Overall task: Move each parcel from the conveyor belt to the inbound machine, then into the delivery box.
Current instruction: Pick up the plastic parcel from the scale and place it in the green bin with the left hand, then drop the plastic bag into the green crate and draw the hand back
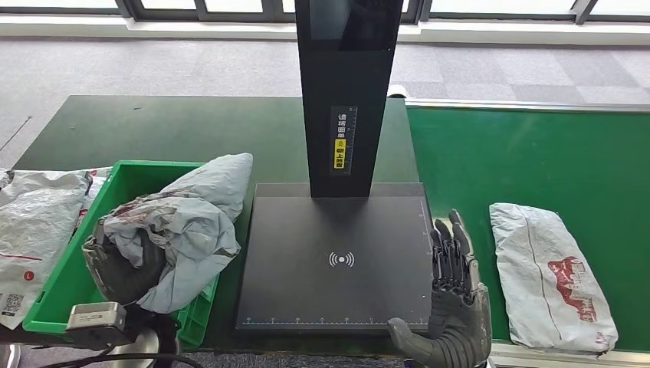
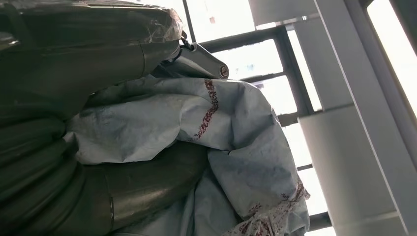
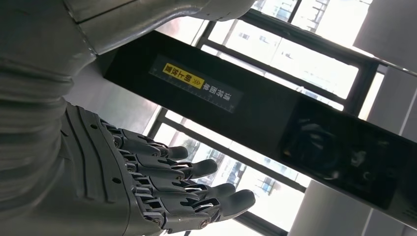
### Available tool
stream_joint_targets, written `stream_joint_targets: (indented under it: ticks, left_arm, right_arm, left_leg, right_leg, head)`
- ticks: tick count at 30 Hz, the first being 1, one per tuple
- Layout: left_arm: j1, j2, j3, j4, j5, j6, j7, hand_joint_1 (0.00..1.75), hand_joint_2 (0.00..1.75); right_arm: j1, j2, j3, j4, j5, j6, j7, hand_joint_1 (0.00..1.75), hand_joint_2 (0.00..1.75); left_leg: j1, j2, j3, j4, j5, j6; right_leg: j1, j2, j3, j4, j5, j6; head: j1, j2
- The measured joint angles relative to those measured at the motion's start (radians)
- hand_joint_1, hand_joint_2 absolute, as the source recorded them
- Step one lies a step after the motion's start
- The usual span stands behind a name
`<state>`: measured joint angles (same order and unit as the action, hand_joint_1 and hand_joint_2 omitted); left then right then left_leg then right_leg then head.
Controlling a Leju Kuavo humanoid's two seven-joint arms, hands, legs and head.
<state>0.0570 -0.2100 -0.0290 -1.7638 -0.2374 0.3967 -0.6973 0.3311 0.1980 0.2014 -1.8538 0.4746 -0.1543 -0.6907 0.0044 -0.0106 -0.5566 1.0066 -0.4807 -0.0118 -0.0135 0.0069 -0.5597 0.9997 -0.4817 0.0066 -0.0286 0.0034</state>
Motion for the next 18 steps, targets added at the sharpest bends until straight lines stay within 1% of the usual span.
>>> stream_joint_targets:
  ticks: [4, 7, 9, 12, 18]
  left_arm:
    - [-0.012, 0.004, 0.066, -0.007, 0.005, 0.012, 0.002, 1.75, 1.75]
    - [-0.043, 0.004, 0.124, 0.022, -0.055, 0.056, 0.037, 1.75, 1.75]
    - [-0.072, 0.004, 0.166, 0.064, -0.106, 0.080, 0.071, 1.75, 1.75]
    - [-0.110, 0.004, 0.212, 0.141, -0.160, 0.090, 0.125, 1.75, 1.75]
    - [-0.183, 0.007, 0.256, 0.287, -0.235, 0.085, 0.210, 1.75, 1.75]
  right_arm:
    - [0.000, 0.000, 0.000, 0.000, -0.002, -0.002, 0.003, 0.00, 1.75]
    - [0.001, 0.000, 0.000, 0.000, 0.003, -0.009, 0.011, 0.00, 1.75]
    - [0.002, 0.000, 0.000, -0.002, 0.009, -0.015, 0.015, 0.00, 1.75]
    - [0.007, 0.000, 0.000, -0.007, 0.018, -0.018, 0.023, 0.00, 1.75]
    - [0.019, 0.000, 0.000, -0.009, 0.028, -0.024, 0.033, 0.00, 1.75]
  left_leg:
    - [0.000, 0.000, 0.000, 0.000, 0.000, 0.000]
    - [0.000, 0.000, 0.000, 0.000, 0.000, 0.000]
    - [0.000, 0.000, 0.000, 0.000, 0.000, 0.000]
    - [0.000, 0.000, 0.000, 0.000, 0.000, 0.000]
    - [-0.001, -0.004, 0.002, 0.000, 0.000, 0.000]
  right_leg:
    - [0.000, 0.000, 0.000, 0.000, 0.000, 0.000]
    - [0.000, 0.000, 0.000, 0.000, 0.000, 0.000]
    - [0.000, 0.000, 0.000, 0.000, 0.000, 0.000]
    - [0.000, 0.000, 0.000, 0.000, 0.000, 0.000]
    - [-0.001, -0.003, 0.003, 0.000, 0.000, 0.000]
  head:
    - [0.000, 0.000]
    - [0.000, 0.000]
    - [0.000, 0.000]
    - [0.000, 0.000]
    - [0.000, 0.000]
